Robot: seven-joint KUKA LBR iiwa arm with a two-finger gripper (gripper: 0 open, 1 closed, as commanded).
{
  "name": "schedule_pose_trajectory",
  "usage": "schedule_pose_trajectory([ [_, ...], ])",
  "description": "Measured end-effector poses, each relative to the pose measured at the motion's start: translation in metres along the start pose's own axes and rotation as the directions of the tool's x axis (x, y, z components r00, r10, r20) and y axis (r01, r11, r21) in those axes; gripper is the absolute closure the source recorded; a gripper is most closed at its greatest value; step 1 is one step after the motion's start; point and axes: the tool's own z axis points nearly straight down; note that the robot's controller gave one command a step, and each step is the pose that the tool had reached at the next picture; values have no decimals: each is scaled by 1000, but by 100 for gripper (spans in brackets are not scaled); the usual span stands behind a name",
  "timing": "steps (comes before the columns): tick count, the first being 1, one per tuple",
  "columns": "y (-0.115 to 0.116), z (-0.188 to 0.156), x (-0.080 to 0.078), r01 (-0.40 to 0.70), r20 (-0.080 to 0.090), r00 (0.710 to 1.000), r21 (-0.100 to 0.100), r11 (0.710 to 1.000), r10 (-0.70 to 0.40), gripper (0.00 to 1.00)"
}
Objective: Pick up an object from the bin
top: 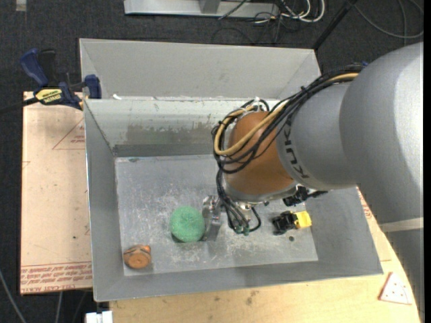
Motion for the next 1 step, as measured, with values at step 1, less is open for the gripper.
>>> schedule_pose_trajectory([
  [1,0,0,0,0,-1,1000,0,1000,0,0],
])
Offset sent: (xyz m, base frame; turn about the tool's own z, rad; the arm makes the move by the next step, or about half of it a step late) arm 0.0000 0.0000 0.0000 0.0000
